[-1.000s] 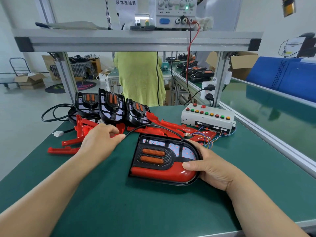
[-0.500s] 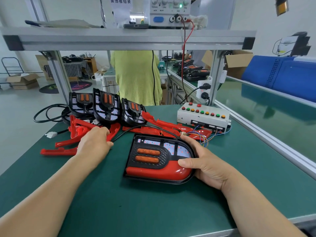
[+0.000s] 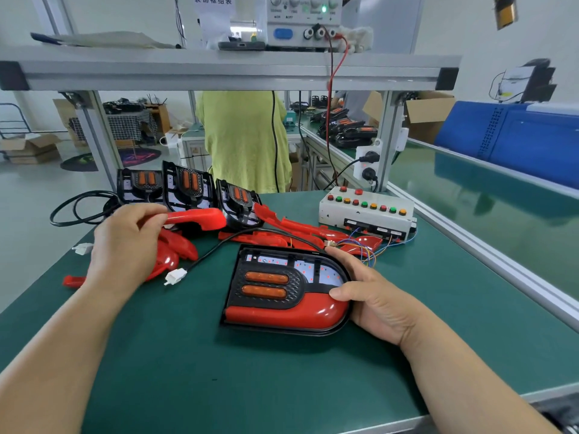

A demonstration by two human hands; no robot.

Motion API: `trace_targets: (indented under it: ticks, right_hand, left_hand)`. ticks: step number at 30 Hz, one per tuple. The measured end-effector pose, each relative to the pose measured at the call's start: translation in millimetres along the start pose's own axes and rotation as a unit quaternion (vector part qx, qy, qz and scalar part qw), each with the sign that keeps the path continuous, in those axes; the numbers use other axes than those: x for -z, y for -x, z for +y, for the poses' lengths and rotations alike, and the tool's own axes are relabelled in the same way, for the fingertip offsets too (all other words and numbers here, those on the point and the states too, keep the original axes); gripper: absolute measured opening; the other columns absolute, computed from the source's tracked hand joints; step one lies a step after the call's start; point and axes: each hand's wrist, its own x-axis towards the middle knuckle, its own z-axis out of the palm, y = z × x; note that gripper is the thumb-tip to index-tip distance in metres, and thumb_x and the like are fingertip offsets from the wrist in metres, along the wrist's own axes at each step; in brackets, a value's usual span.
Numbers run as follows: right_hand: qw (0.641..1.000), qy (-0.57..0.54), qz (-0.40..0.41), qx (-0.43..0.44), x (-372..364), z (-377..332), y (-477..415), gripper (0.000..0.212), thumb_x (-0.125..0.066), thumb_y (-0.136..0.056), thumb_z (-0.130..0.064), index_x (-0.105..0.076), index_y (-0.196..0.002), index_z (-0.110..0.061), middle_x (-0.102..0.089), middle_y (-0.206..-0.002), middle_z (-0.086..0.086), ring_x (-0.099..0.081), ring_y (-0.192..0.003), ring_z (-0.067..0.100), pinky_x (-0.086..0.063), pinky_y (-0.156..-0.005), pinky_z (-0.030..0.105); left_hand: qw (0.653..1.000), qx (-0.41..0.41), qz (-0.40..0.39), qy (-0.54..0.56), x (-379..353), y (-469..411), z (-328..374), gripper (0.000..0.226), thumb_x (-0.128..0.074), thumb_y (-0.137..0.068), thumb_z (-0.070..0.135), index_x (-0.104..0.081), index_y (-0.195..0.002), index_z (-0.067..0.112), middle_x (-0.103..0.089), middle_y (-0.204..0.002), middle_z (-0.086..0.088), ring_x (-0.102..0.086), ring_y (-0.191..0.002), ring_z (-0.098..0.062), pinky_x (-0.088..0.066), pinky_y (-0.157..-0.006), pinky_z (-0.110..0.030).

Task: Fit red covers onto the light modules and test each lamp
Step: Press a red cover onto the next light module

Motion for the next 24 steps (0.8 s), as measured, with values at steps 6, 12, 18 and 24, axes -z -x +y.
trace_targets:
  ticks: [6,12,18,24]
  right_hand:
    - [1.000,0.000,0.003,-0.009,-1,-2,0,0.088,-0.054,-0.060,0.010,-0.047,-0.143,-0.018,-0.068,-0.128,0.007,-0.068,-0.109,0.024,-0.053,-0.091,0.041]
    - [1.000,-0.011,0.011,-0.014,-4,-3,2,0.090,-0.051,-0.058,0.010,-0.046,-0.144,-0.016,-0.064,-0.134,0.010,-0.064,-0.114,0.027,-0.041,-0.107,0.051]
    - [1.000,-0.019,0.005,-0.004,-6,-4,1,0.090,-0.050,-0.058,0.011,-0.046,-0.145,-0.013,-0.055,-0.144,0.011,-0.054,-0.131,0.032,-0.035,-0.114,0.054]
    - [1.000,-0.015,-0.007,0.006,-4,-3,0,0.084,-0.050,-0.059,0.011,-0.052,-0.138,-0.016,-0.062,-0.136,0.007,-0.064,-0.116,0.025,-0.048,-0.099,0.043]
  left_hand:
    - [0.934,0.122,-0.080,0.327,-14,2,1,0.017,-0.056,-0.099,0.009,-0.071,-0.105,0.014,-0.069,-0.089,-0.003,-0.063,-0.077,-0.008,-0.054,-0.075,-0.021]
    - [0.892,0.082,-0.178,0.407,-32,24,22,0.023,-0.054,-0.095,-0.001,-0.072,-0.096,0.013,-0.074,-0.079,0.004,-0.066,-0.072,-0.005,-0.055,-0.072,-0.014]
    - [0.906,0.003,-0.221,0.361,-43,37,32,0.035,-0.062,-0.089,0.002,-0.080,-0.086,0.031,-0.075,-0.084,0.004,-0.066,-0.077,-0.006,-0.053,-0.077,-0.014]
    - [0.913,-0.034,-0.235,0.333,-46,42,39,0.031,-0.059,-0.092,-0.002,-0.076,-0.091,0.024,-0.076,-0.085,0.008,-0.066,-0.077,-0.001,-0.050,-0.076,-0.011]
